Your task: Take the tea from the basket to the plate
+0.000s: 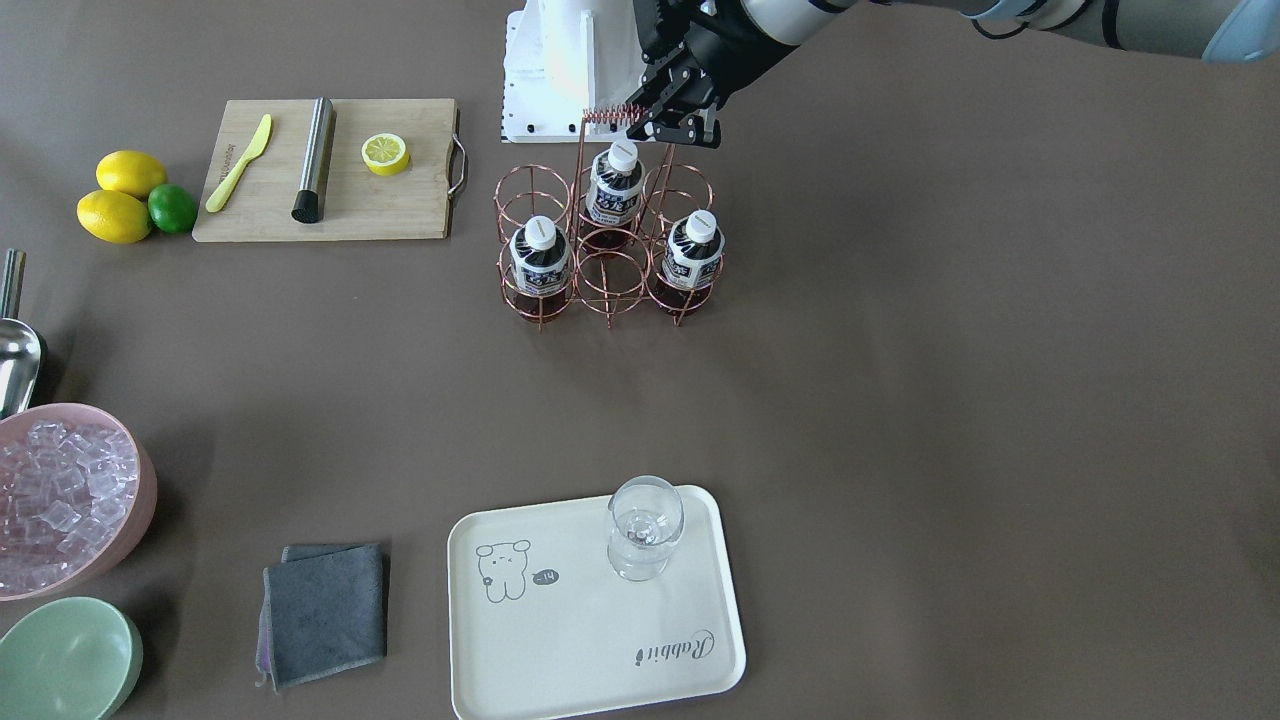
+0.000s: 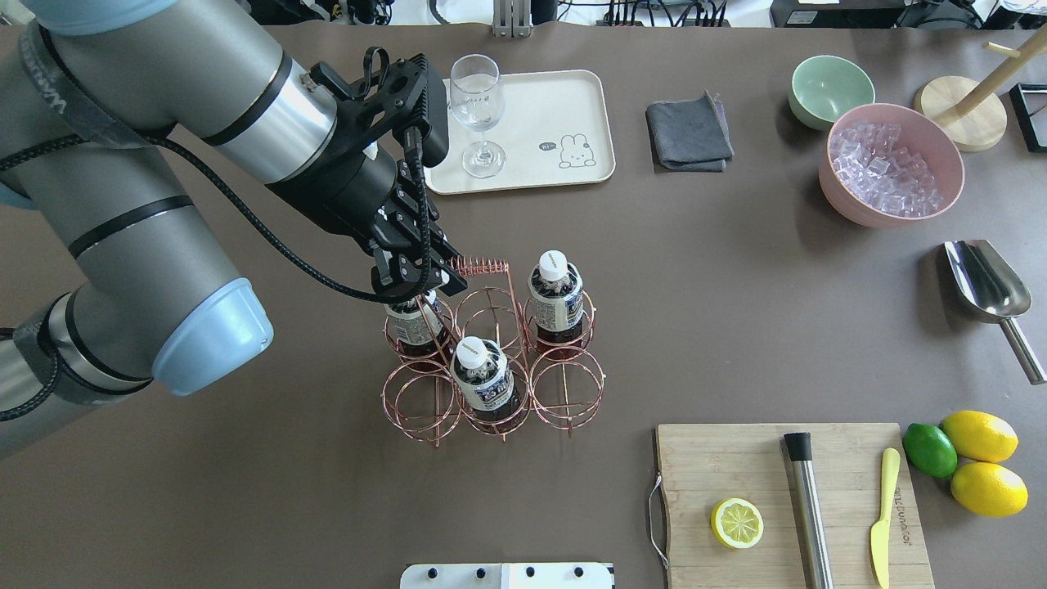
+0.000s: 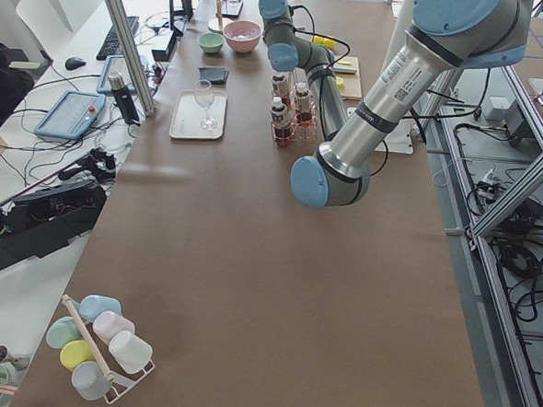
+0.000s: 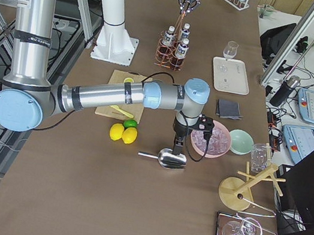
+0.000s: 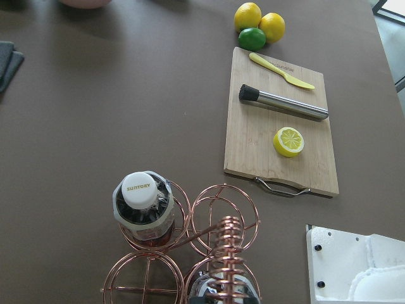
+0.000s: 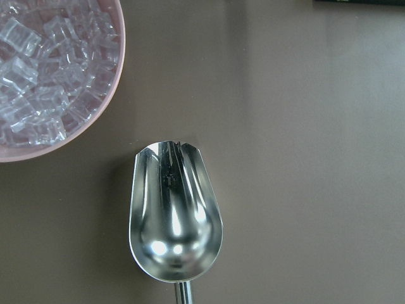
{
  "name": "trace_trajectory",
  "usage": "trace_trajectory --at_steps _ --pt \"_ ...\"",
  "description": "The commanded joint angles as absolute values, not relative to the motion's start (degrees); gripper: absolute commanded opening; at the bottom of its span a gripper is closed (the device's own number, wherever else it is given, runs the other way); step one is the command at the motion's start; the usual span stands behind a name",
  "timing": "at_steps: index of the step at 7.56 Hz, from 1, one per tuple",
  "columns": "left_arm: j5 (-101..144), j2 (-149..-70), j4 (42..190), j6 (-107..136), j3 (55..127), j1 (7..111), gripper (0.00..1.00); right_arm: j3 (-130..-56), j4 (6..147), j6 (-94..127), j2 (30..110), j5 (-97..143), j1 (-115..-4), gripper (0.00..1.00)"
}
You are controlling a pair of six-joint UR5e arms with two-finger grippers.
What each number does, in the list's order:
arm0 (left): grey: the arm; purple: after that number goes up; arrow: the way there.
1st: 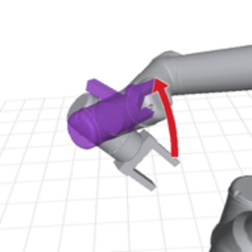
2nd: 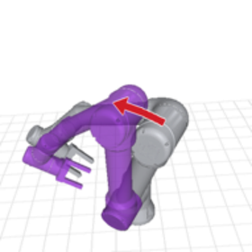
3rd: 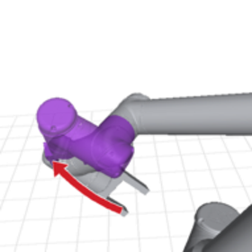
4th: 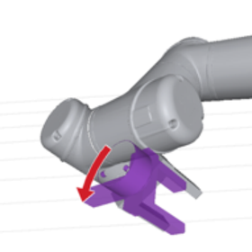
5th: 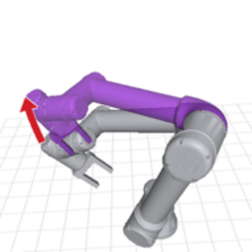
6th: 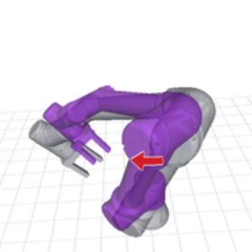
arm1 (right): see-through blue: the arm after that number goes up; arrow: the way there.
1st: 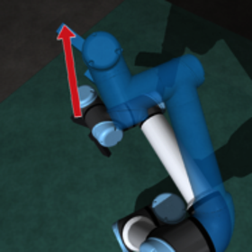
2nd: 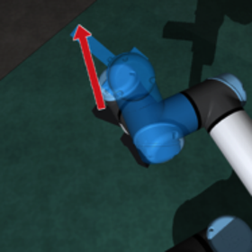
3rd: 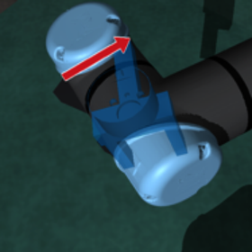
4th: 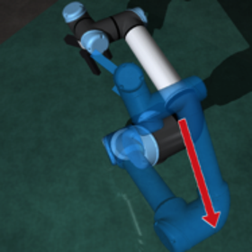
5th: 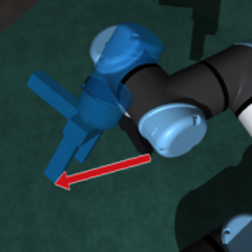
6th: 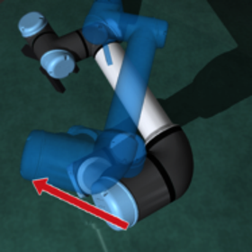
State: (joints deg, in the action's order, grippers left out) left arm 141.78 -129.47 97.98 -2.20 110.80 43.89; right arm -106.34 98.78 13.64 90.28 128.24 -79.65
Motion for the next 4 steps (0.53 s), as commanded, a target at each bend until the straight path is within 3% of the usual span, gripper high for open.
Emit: trace_trajectory --at_steps 1,4 --pt "141.6 -129.5 97.9 -2.2 110.6 43.6 0.0 -106.8 98.7 14.1 86.8 134.3 -78.6 1.0" --pt "141.7 -129.5 97.9 -2.2 111.0 43.7 0.0 -111.1 98.2 42.3 78.3 132.6 -68.8 1.0"
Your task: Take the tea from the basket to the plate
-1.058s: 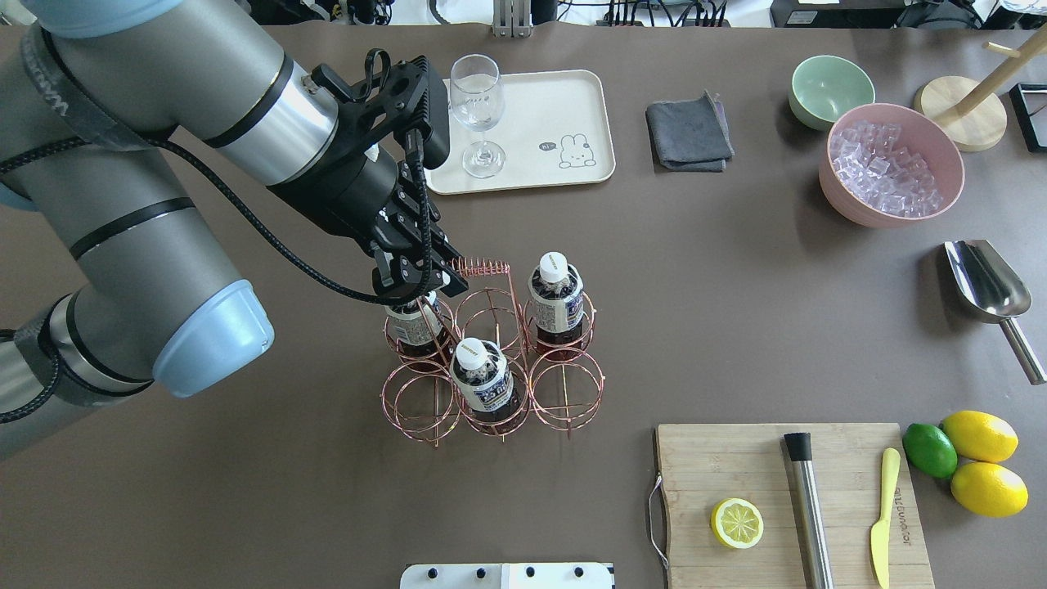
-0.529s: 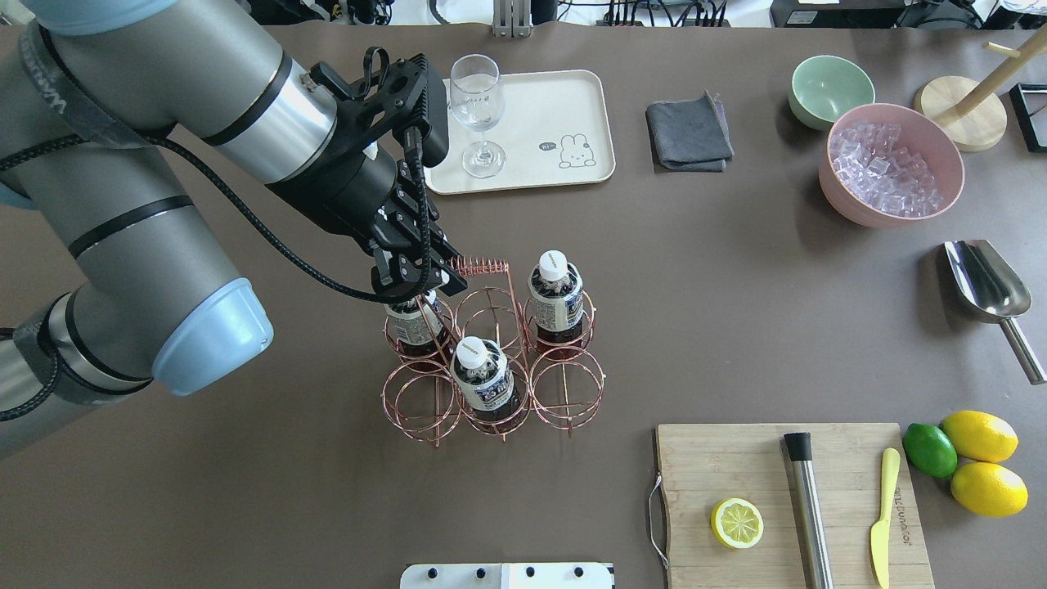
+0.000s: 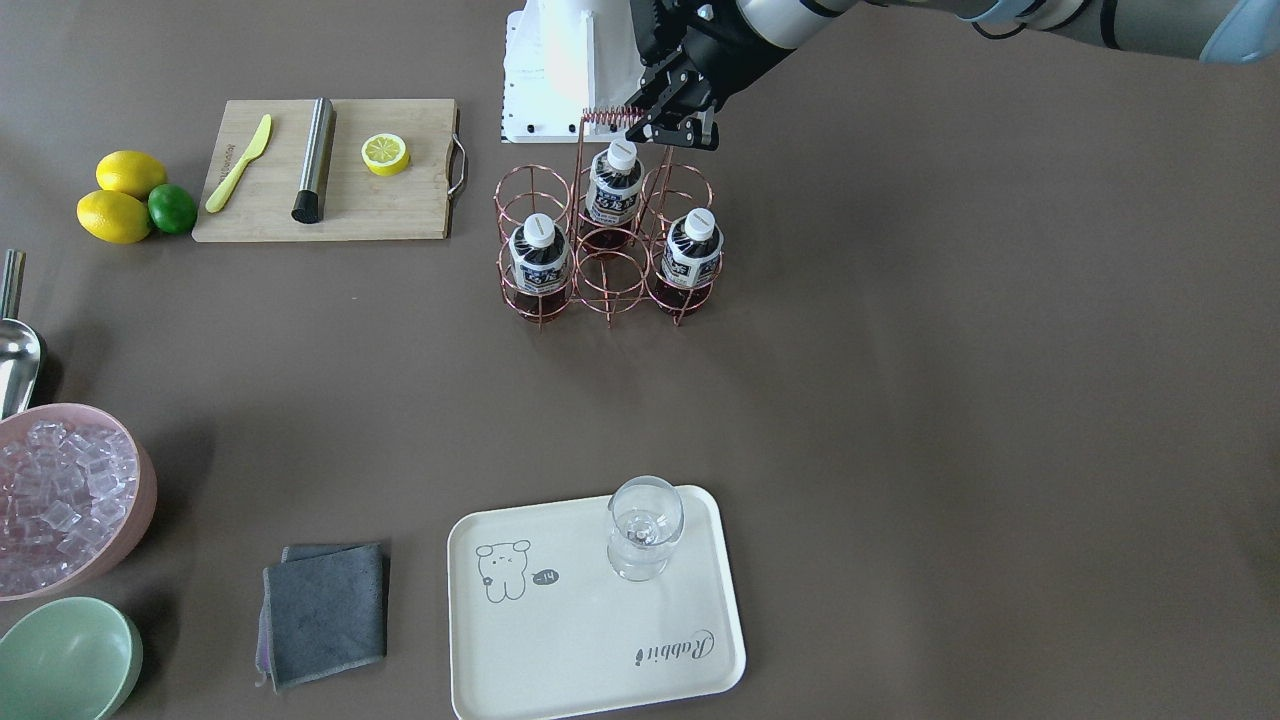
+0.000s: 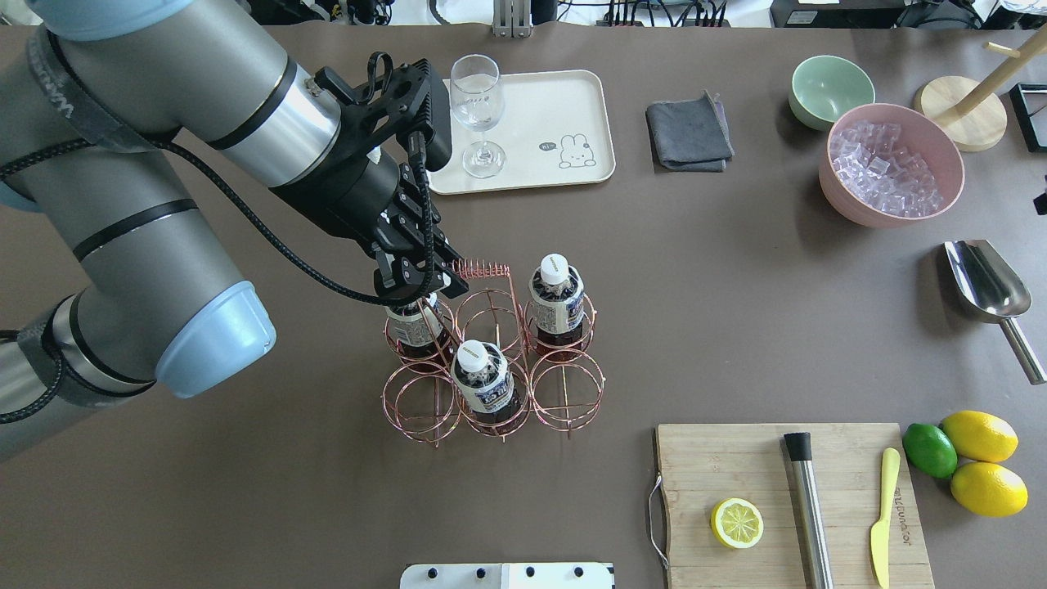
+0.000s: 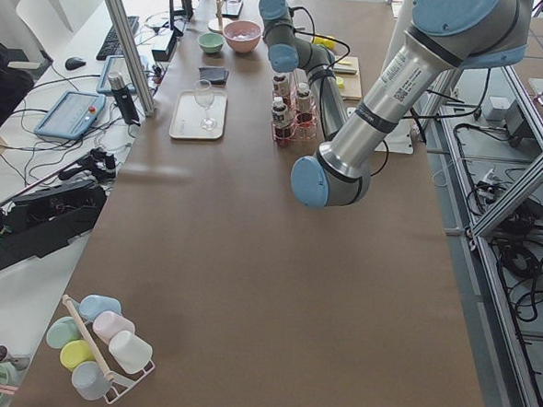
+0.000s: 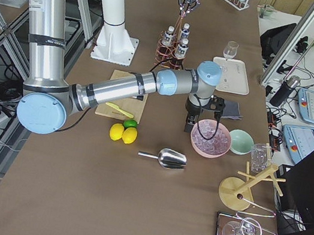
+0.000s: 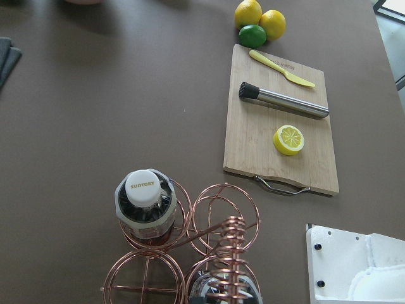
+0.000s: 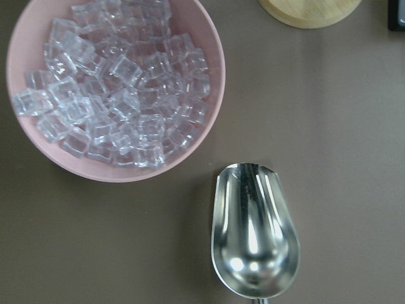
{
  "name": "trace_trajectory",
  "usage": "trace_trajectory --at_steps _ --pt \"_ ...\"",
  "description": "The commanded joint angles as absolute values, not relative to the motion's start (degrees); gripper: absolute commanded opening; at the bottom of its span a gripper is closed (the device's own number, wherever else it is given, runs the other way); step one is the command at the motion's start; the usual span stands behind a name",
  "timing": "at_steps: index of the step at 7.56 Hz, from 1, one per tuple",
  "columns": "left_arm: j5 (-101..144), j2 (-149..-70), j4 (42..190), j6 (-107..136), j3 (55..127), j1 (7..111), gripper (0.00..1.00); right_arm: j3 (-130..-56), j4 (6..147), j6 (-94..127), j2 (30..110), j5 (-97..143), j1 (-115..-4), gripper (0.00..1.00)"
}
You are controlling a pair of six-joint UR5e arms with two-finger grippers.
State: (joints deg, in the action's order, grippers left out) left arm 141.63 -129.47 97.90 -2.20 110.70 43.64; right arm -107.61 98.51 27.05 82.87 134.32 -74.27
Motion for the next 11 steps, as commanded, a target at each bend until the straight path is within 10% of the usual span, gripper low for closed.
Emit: trace_trajectory --at_steps 1,6,11 --pt "141.8 -129.5 97.9 -2.2 111.2 44.0 0.0 -115.4 97.8 48.9 77.6 130.7 -66.6 1.0" --pt "141.7 -128.1 98.0 -2.2 111.6 44.0 0.0 -118.6 89.5 51.3 73.4 125.6 -53.4 1.0" --pt "141.8 -127.7 98.0 -2.2 112.2 44.0 0.0 -107.6 106.4 78.7 49.5 125.0 -45.5 1.0"
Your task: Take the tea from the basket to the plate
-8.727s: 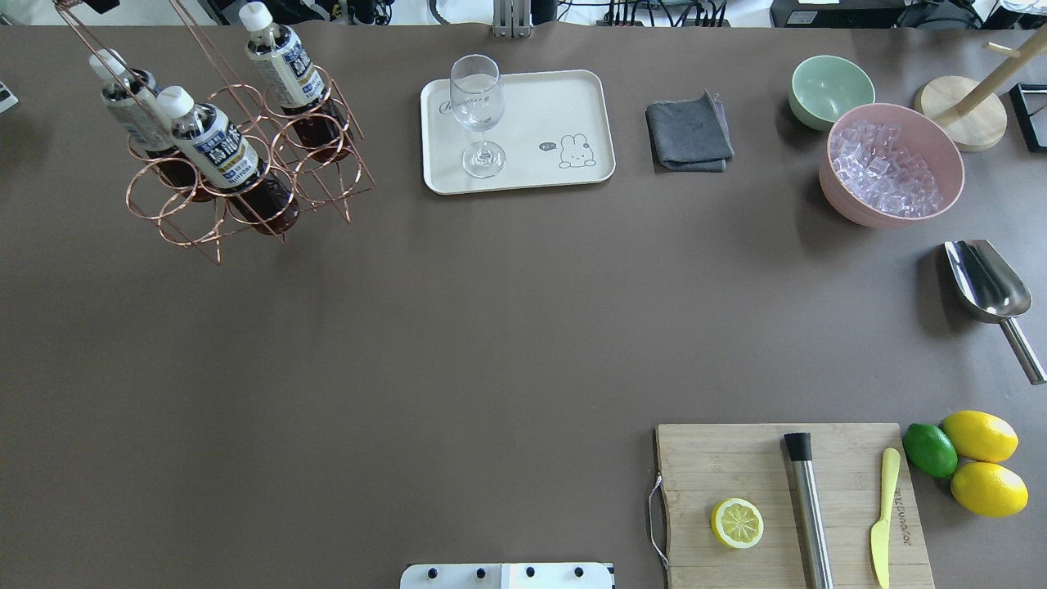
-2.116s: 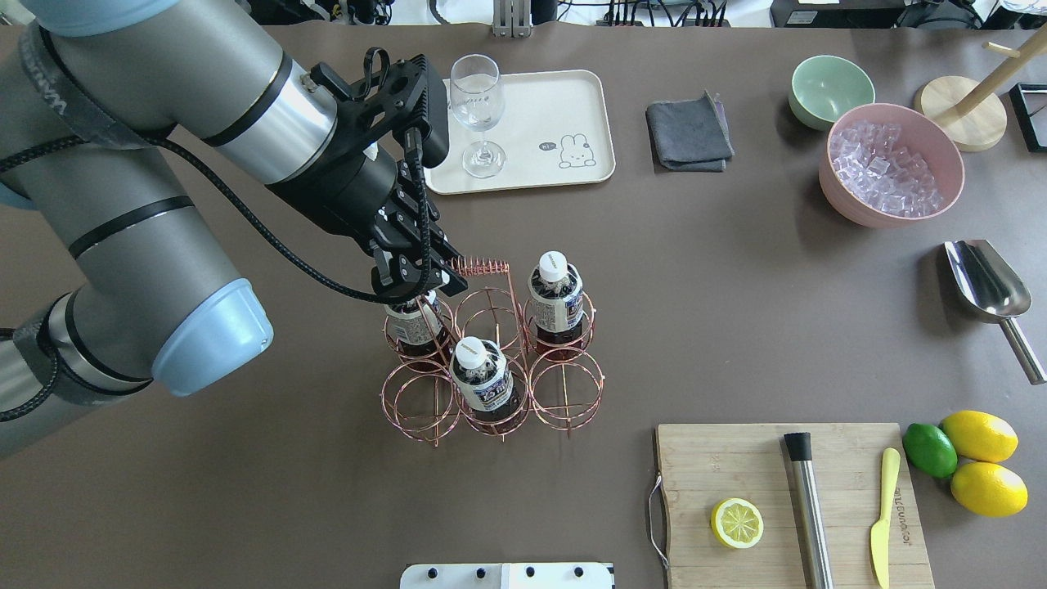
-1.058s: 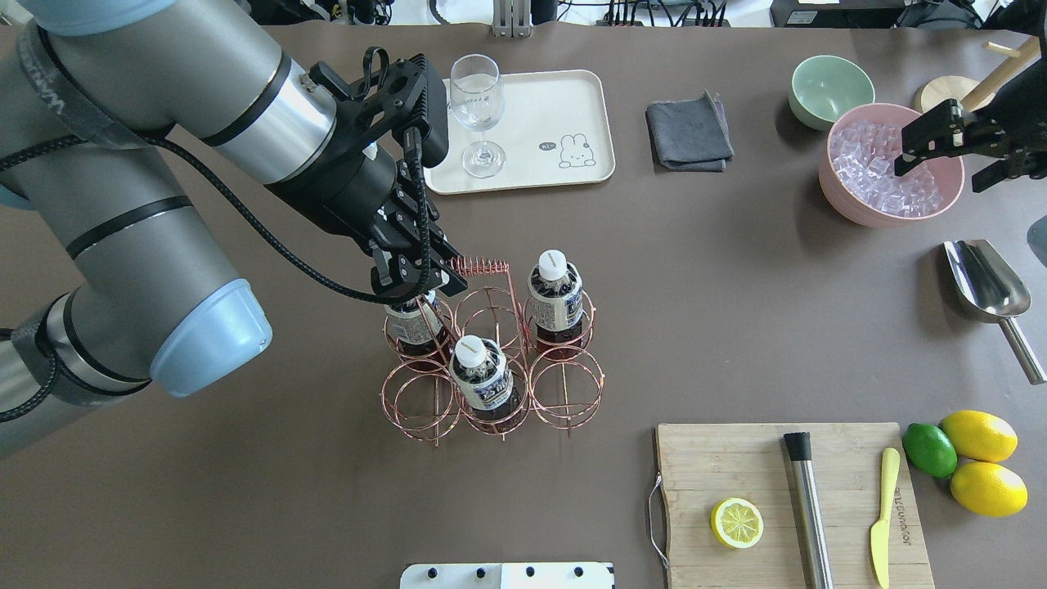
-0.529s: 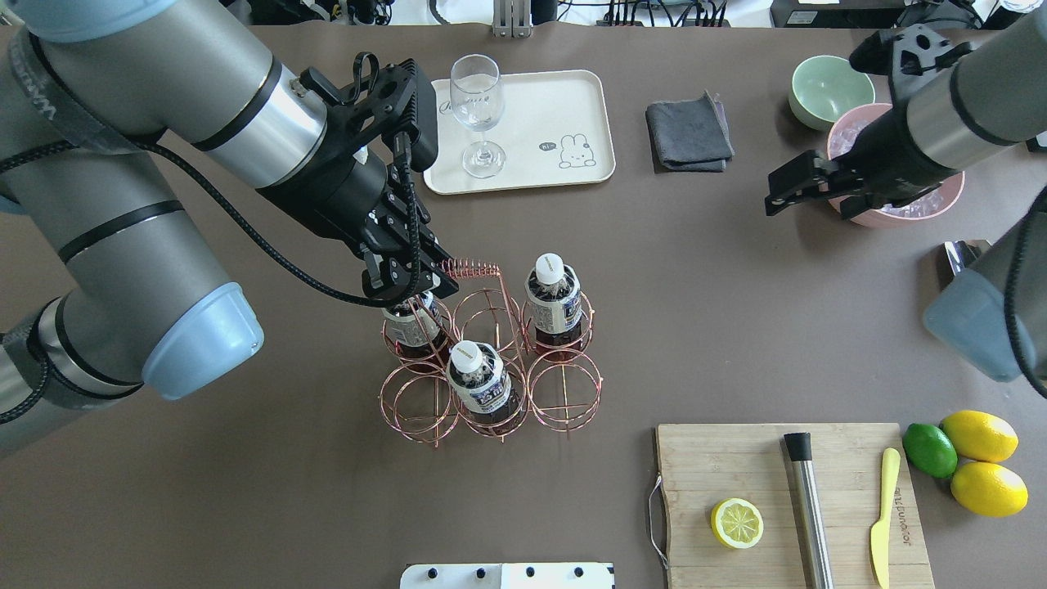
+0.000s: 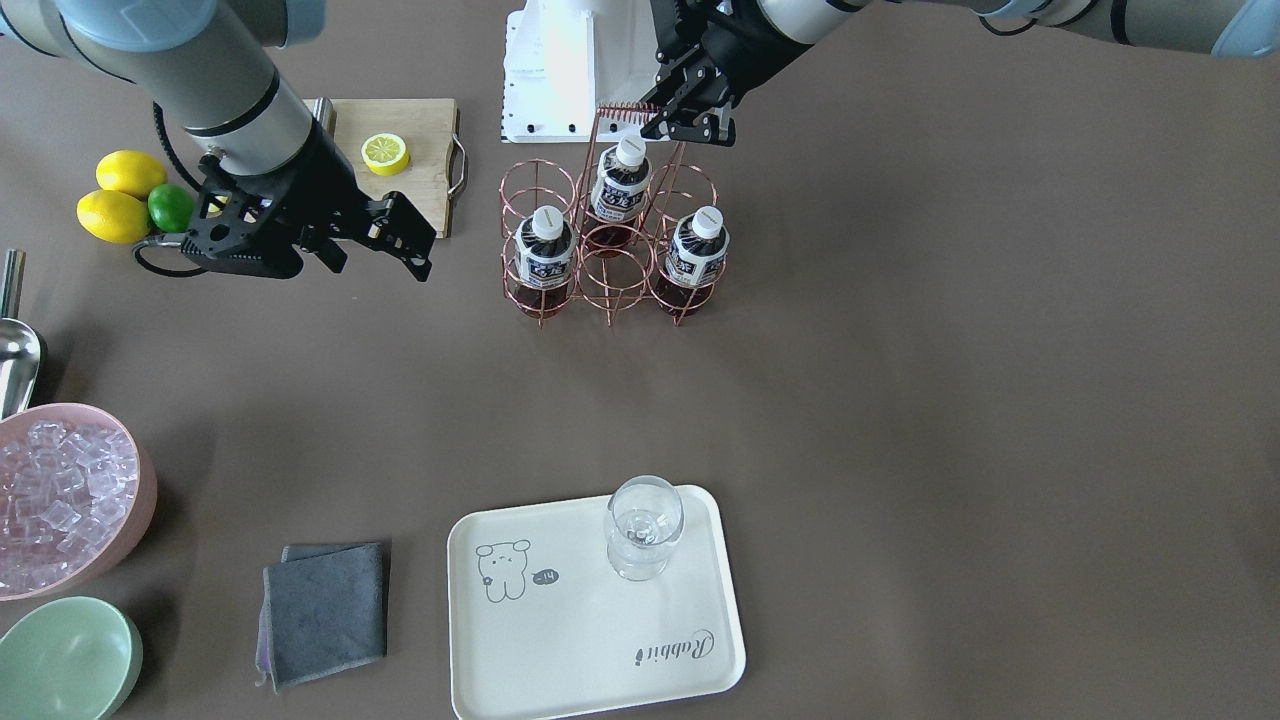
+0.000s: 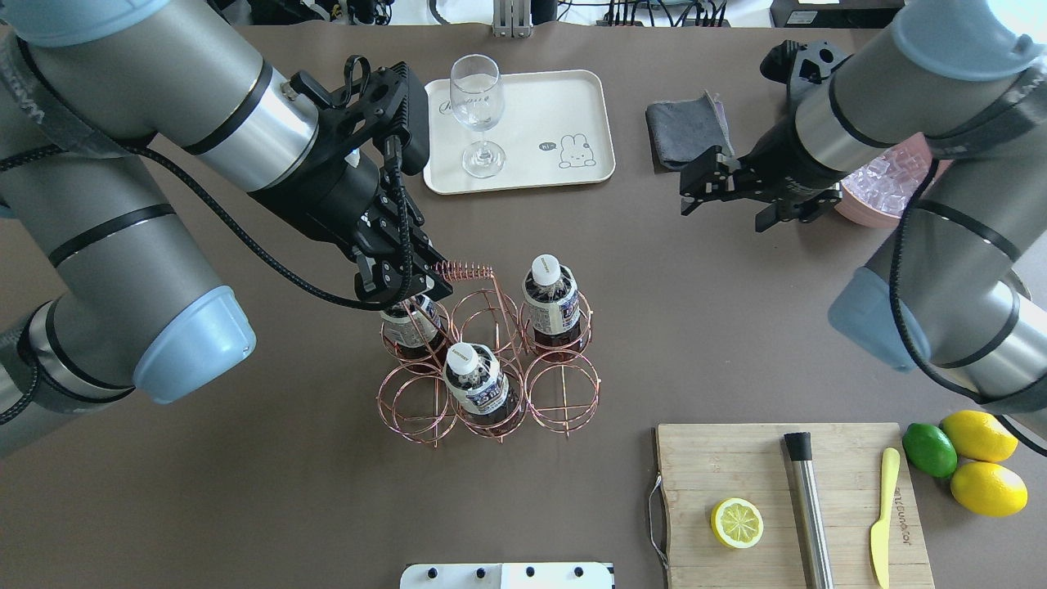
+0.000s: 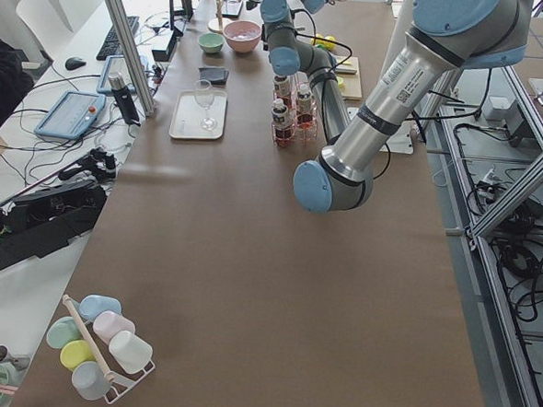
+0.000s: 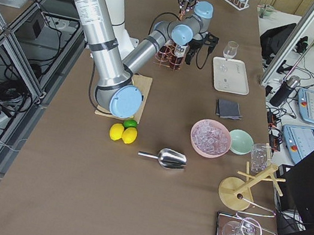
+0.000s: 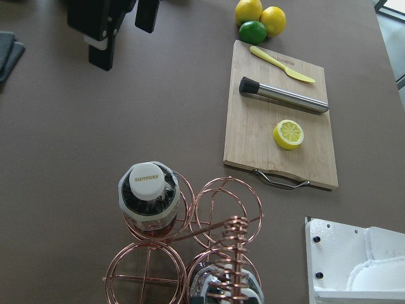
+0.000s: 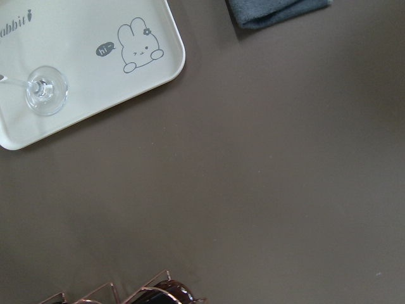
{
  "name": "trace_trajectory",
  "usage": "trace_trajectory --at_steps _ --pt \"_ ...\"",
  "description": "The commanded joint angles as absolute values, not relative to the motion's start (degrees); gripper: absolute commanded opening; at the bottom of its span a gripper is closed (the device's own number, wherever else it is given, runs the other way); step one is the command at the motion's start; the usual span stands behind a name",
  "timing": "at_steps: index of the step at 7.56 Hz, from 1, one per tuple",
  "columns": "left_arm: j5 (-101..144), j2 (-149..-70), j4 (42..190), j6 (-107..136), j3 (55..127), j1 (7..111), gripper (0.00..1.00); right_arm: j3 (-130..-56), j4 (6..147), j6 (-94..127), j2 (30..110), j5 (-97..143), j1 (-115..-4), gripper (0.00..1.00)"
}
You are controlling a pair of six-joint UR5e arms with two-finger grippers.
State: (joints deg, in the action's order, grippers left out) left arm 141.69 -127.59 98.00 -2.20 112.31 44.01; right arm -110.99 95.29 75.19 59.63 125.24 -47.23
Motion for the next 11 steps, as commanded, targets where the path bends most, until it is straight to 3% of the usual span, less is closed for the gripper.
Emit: trace_trajectory --at_steps 1,3,4,7,10,11 --pt "141.9 -127.8 98.0 -2.2 112.1 44.1 0.0 -102.8 110.5 79.7 43.0 124.7 -44.7 1.0" --pt "142.1 -128.0 98.0 -2.2 112.2 44.2 0.0 -97.1 112.5 81.0 37.5 119.5 -38.1 1.0" --pt "142.2 -128.1 97.9 -2.2 112.2 44.3 0.0 -97.3 112.3 81.1 38.4 115.8 -35.4 0.86" --pt "142.2 -128.0 98.0 -2.2 112.3 44.3 0.0 -99.3 114.2 81.1 38.9 116.6 -33.9 0.62" --pt "142.2 -127.9 98.0 -2.2 112.3 44.3 0.0 -101.9 116.1 81.0 38.8 118.5 -36.6 0.62" --pt "142.2 -127.9 98.0 -2.2 112.2 44.3 0.0 -102.2 116.2 81.0 38.9 118.5 -36.7 0.49"
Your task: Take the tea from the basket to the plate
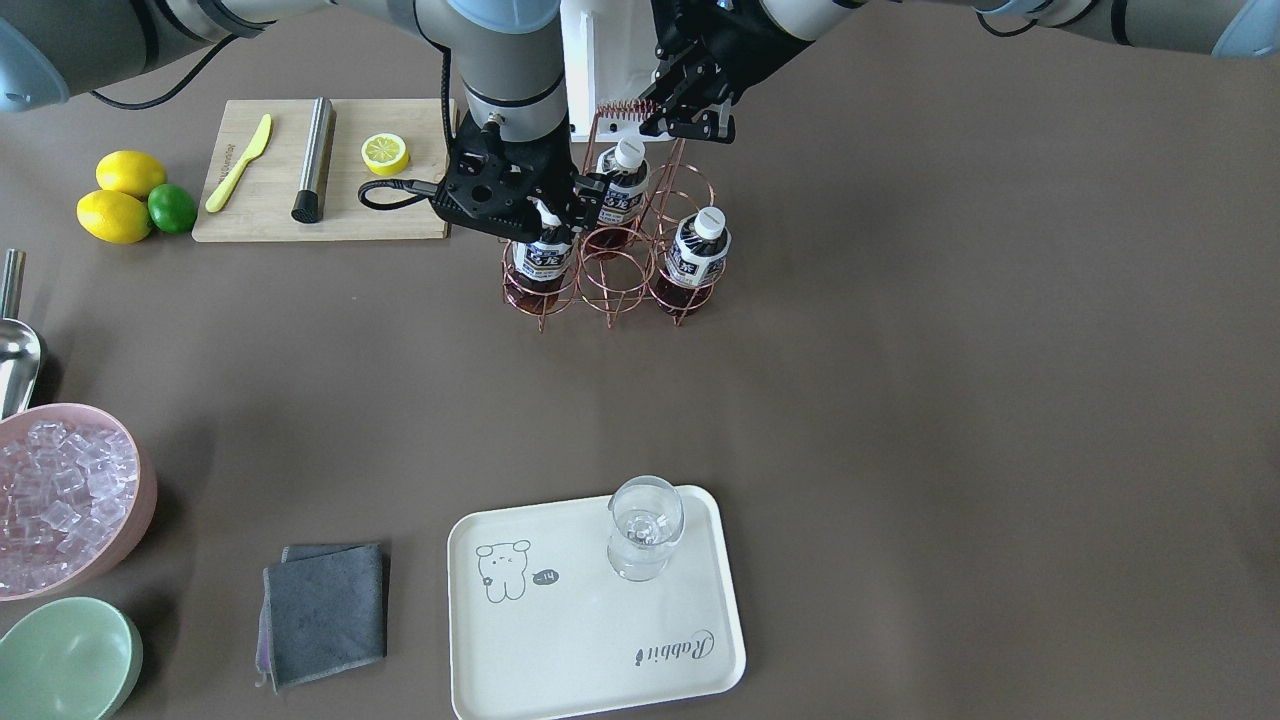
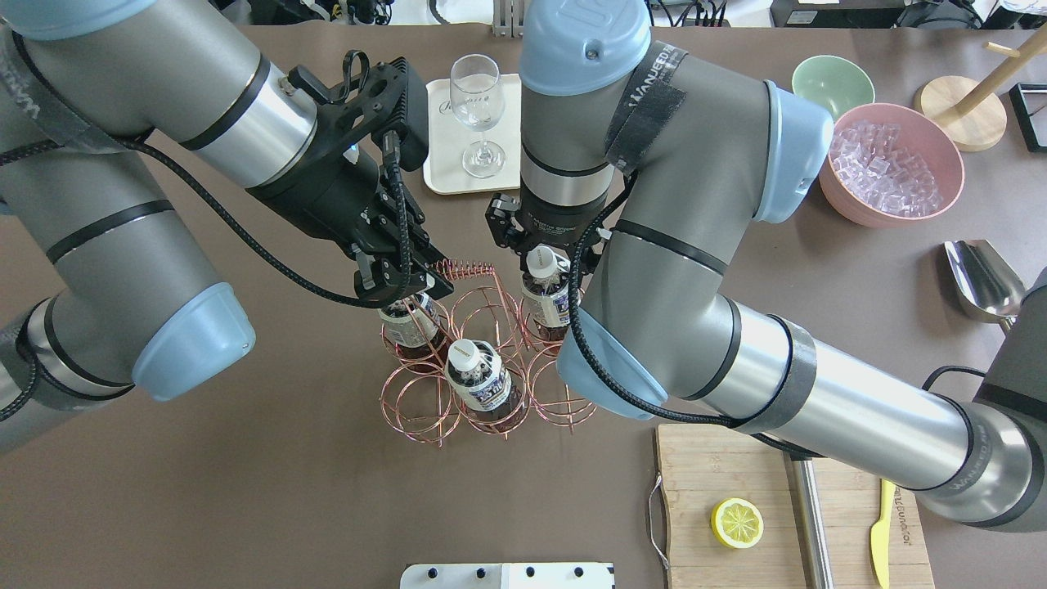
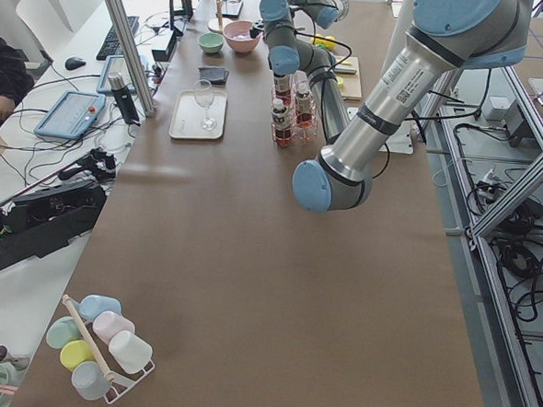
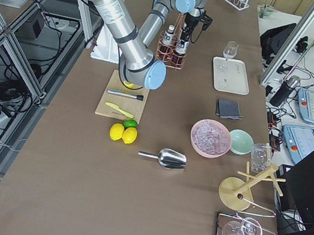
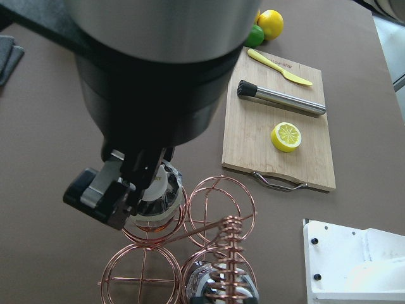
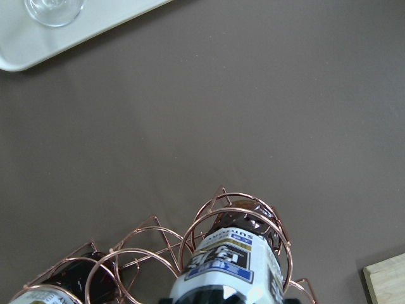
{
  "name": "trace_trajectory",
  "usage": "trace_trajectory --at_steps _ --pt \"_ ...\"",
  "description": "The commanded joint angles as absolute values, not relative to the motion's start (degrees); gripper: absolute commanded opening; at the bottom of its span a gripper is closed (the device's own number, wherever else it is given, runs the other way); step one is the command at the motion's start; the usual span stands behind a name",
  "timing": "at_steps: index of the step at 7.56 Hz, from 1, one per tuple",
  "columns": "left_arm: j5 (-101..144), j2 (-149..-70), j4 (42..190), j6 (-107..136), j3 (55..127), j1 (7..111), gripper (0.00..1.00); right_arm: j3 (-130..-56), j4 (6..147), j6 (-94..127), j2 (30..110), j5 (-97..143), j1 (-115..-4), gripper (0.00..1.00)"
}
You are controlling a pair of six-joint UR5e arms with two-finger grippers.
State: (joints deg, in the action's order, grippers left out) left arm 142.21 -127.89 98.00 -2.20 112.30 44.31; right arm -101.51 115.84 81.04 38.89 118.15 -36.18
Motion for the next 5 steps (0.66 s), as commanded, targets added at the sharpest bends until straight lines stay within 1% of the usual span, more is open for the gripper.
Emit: trace_trajectory --at_steps 1,2,5 --pt "142.2 -127.9 98.0 -2.2 112.2 44.3 0.0 -103.4 116.6 81.0 38.9 118.9 -37.2 0.15" --pt "142.2 -127.9 98.0 -2.2 112.2 44.3 0.0 -104.3 117.2 80.6 38.9 121.1 -38.8 0.0" --pt "142.2 -127.9 98.0 -2.2 112.3 44.3 0.0 -104.7 117.2 80.0 38.8 127.1 -44.3 0.0"
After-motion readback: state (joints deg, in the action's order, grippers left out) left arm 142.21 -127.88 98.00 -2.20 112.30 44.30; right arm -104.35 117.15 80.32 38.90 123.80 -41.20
